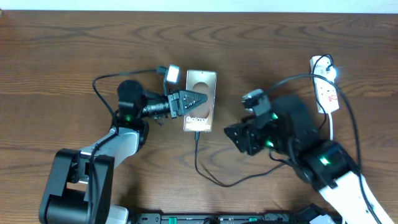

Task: Plug charger to phone and switch on socket

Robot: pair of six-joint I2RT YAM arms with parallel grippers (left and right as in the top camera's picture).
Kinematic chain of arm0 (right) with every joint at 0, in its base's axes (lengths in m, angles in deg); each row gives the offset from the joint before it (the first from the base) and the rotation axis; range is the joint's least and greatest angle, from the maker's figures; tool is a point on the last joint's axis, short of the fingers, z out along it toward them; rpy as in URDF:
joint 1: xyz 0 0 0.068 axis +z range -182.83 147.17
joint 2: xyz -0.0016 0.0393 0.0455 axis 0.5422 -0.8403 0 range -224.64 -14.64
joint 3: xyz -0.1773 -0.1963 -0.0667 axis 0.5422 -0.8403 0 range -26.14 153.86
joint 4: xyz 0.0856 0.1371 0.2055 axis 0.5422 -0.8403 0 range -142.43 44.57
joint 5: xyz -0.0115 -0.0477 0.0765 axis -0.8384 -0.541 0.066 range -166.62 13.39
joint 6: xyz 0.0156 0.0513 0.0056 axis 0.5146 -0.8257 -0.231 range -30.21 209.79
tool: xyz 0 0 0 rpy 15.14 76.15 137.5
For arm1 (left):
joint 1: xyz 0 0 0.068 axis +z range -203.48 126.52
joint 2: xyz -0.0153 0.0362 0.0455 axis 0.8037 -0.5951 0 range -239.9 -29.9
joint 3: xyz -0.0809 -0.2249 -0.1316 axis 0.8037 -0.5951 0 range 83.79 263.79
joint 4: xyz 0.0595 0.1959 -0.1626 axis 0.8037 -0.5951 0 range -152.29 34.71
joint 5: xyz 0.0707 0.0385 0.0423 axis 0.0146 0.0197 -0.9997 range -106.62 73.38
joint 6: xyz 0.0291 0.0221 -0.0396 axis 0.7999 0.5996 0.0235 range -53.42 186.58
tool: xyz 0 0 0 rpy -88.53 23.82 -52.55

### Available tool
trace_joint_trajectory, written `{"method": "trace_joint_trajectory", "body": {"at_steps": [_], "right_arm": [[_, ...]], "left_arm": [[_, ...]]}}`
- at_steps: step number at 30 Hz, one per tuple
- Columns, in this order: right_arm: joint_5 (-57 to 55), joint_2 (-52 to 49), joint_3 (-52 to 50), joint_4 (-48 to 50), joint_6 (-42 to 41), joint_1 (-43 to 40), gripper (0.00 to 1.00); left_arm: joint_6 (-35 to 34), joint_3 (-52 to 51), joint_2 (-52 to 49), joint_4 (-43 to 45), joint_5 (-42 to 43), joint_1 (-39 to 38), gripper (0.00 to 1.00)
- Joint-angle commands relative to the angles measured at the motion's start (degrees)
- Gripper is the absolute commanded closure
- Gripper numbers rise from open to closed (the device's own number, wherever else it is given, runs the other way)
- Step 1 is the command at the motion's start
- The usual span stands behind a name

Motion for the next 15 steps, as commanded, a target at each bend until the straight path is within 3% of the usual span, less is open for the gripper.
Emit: {"method": "trace_joint_trajectory", "body": {"at_steps": [1, 3, 15], "right_arm": [[-9.4, 4.0, 0.7, -0.5, 0.5, -0.4, 0.33], [-10.4, 5.7, 0.7, -0.5, 0.5, -0.4, 0.29], [-11.0, 7.3, 0.6, -2.7, -3.6, -0.4, 0.27]], "left_arm": [[14.2, 0.5, -1.2, -8.4, -1.0, 0.2, 0.93], [17.4, 0.5, -3.0, -13.3, -3.2, -0.1, 0.92], [18.5, 6.5, -16.6, -13.5, -5.4, -4.2, 0.92]]}}
